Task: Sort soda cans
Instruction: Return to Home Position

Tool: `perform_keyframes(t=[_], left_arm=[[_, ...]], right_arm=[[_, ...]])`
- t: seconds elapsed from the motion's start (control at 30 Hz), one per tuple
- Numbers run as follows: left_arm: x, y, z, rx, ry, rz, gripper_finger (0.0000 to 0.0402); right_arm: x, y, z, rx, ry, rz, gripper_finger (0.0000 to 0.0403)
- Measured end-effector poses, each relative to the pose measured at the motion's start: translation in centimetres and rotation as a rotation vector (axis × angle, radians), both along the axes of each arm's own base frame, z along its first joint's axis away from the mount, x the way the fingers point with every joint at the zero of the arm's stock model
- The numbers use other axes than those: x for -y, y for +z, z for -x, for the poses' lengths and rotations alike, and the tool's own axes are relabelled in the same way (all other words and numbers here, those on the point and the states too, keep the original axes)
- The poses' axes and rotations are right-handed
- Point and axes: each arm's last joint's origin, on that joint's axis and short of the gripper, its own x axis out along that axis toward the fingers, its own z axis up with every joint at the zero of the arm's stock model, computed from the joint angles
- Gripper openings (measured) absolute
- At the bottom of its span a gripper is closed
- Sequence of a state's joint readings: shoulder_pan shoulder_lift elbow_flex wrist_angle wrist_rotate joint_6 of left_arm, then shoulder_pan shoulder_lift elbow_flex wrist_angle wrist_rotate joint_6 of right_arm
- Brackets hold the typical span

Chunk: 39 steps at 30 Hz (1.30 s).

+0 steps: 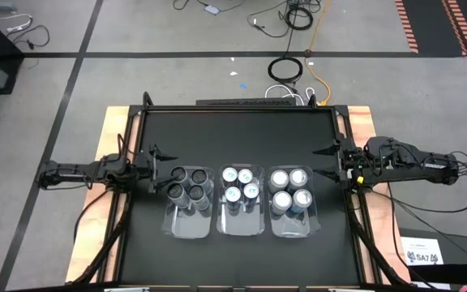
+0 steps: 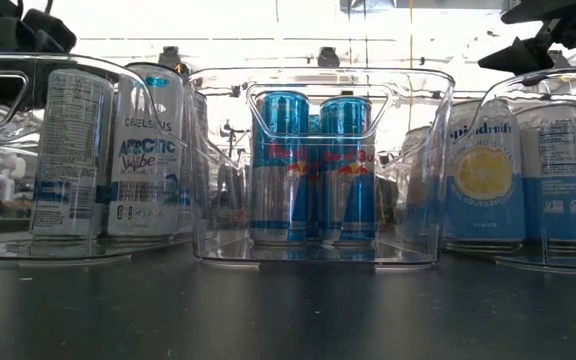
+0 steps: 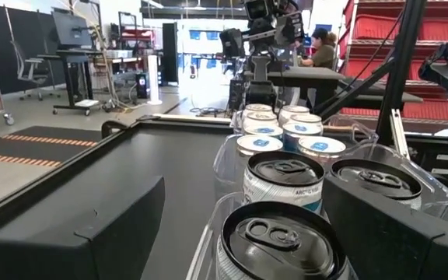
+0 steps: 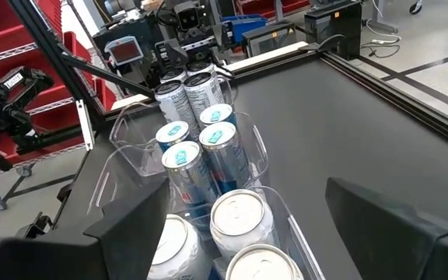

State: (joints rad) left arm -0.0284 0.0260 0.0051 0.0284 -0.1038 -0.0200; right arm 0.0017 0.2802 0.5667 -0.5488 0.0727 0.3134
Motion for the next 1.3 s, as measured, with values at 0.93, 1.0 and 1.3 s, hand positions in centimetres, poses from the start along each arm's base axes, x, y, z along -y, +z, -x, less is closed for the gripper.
perform_keyframes(t=[0.93,1.0,1.3], left_arm=[[-0.5,0.0,-0.1,0.001,0.162,0.051,0.0357],[-0.5,0.0,-0.1,0.001,0.161,0.051,0.0357],[-0.4,0.0,-0.1,0.001,0.158,0.051,0.0357]], right_arm=[[-0.1,-0.6,-0.2,-0.013,0.041,0.010,0.0338],[-0.1,-1.4,-0.6,-0.023,0.060,0.026,0.0338],[-0.4,-5.7,-2.9,0.131,0.143,0.098,0.0338]])
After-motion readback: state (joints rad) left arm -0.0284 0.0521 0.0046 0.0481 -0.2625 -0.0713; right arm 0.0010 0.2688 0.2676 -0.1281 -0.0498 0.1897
